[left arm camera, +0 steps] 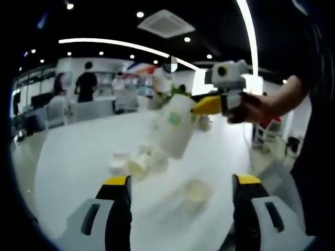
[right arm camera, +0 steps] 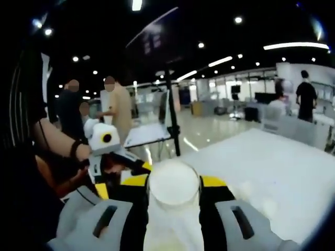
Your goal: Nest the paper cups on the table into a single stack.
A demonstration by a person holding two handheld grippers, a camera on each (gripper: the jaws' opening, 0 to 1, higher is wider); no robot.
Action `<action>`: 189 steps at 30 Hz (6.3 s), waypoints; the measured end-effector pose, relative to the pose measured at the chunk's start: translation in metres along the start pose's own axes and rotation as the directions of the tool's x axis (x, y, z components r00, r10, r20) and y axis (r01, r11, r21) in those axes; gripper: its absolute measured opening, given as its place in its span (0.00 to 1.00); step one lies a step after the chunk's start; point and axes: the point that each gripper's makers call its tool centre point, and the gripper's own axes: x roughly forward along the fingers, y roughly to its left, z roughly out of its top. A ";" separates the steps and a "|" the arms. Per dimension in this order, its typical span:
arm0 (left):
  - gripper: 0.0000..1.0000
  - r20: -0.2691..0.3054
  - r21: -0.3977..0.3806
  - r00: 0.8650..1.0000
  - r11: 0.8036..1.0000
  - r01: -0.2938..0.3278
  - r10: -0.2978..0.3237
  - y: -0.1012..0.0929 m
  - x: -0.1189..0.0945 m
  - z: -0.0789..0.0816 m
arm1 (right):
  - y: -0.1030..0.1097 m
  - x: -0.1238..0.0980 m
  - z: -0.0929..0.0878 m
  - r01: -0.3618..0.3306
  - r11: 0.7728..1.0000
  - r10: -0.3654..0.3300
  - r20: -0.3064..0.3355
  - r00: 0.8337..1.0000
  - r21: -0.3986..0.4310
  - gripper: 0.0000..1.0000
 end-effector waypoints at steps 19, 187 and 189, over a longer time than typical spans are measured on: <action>0.60 0.054 -0.040 0.997 0.998 0.054 -0.052 -0.014 0.006 0.017 | 0.018 0.006 -0.004 -0.056 0.998 0.056 0.007 0.998 0.011 0.33; 0.00 -0.265 0.099 0.928 0.950 0.295 -0.260 -0.062 0.053 0.005 | -0.072 -0.149 -0.111 0.415 0.907 -0.416 0.001 0.909 0.072 0.93; 0.00 -0.294 0.124 0.922 0.946 0.300 -0.253 -0.064 0.058 -0.003 | -0.073 -0.152 -0.114 0.420 0.904 -0.422 0.005 0.907 0.074 0.93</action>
